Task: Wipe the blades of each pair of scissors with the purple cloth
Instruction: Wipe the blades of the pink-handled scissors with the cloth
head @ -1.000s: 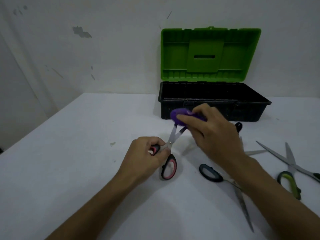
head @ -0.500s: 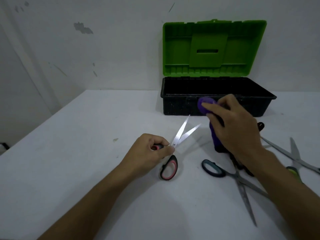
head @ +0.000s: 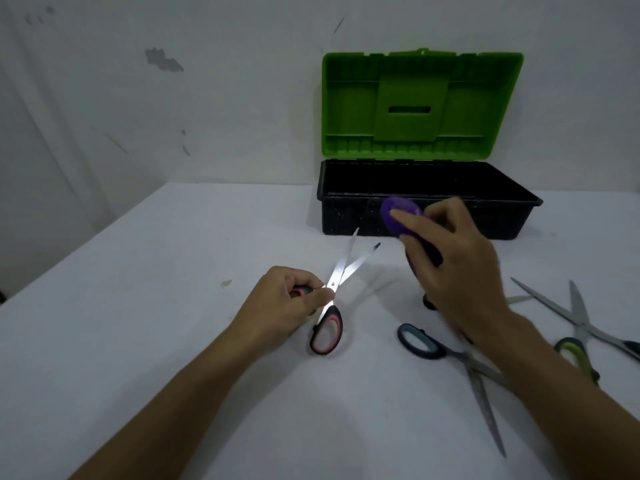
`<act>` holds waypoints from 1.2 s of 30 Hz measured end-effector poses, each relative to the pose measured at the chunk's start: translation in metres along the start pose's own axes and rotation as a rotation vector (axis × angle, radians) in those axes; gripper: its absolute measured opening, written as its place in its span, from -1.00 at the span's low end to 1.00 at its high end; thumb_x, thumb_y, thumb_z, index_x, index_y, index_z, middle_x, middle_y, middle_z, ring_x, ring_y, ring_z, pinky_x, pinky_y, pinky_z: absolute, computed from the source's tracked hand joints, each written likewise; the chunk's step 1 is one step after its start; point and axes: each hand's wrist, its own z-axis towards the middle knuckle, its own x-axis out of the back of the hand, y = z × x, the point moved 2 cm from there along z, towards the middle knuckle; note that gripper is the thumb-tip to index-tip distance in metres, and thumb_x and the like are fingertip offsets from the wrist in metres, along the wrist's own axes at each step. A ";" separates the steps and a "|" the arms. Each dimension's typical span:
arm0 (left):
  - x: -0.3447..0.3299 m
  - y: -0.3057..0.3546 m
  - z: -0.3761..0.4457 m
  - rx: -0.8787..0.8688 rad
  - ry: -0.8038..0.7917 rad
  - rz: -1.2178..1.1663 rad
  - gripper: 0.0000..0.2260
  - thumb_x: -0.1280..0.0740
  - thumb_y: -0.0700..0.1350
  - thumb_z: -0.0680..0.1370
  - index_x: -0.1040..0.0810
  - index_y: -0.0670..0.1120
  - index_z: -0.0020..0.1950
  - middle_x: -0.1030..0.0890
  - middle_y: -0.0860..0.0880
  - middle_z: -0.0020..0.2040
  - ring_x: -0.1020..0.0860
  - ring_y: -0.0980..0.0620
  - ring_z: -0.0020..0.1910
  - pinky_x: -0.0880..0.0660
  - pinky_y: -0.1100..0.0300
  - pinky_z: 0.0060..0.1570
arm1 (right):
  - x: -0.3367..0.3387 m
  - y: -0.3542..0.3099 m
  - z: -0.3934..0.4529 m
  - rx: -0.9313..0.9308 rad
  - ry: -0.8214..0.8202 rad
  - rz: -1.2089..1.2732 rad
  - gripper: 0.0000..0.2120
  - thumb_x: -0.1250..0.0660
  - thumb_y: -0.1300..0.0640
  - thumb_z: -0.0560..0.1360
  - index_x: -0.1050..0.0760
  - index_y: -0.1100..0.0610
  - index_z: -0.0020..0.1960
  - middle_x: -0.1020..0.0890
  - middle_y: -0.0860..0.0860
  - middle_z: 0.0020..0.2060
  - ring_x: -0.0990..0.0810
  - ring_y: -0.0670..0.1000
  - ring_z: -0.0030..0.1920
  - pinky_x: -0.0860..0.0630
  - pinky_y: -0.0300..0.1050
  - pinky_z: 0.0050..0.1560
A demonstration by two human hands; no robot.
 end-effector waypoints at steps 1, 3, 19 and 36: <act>0.000 0.000 0.000 0.002 0.003 -0.002 -0.78 -0.44 -0.10 0.51 -0.62 -0.16 -0.30 -0.36 0.05 -0.54 -0.25 0.11 -0.54 -0.22 0.34 -0.51 | -0.004 -0.012 -0.004 0.082 -0.057 0.043 -0.68 -0.27 0.03 0.57 -0.55 0.04 0.29 -0.46 0.06 0.01 -0.43 -0.06 -0.19 -0.46 -0.22 -0.30; -0.001 0.003 -0.001 -0.013 0.003 -0.007 -0.79 -0.43 -0.11 0.52 -0.64 -0.18 -0.27 -0.40 0.02 -0.53 -0.28 0.13 -0.56 -0.24 0.33 -0.52 | -0.017 -0.030 -0.011 0.236 -0.229 0.052 -0.66 -0.24 -0.02 0.57 -0.53 0.01 0.30 -0.47 0.02 0.03 -0.37 -0.13 -0.22 -0.33 -0.38 -0.29; 0.009 0.010 -0.005 -0.137 0.103 0.113 -0.82 -0.46 -0.04 0.49 -0.64 -0.02 -0.31 -0.48 0.12 -0.50 -0.38 0.17 -0.52 -0.33 0.33 -0.43 | -0.008 -0.004 0.005 0.017 -0.033 -0.036 -0.64 -0.14 -0.03 0.60 -0.49 0.10 0.29 -0.43 0.04 0.01 -0.48 0.01 -0.24 -0.42 -0.23 -0.34; -0.001 0.007 0.004 -0.018 0.276 -0.016 -0.88 -0.38 -0.08 0.56 -0.68 -0.07 -0.12 -0.64 0.05 -0.27 -0.63 0.08 -0.32 -0.58 0.20 -0.30 | -0.005 -0.009 0.000 0.240 -0.188 0.073 -0.54 -0.23 -0.04 0.57 -0.39 0.06 0.44 -0.50 0.01 0.10 -0.49 -0.06 -0.05 -0.53 -0.20 -0.22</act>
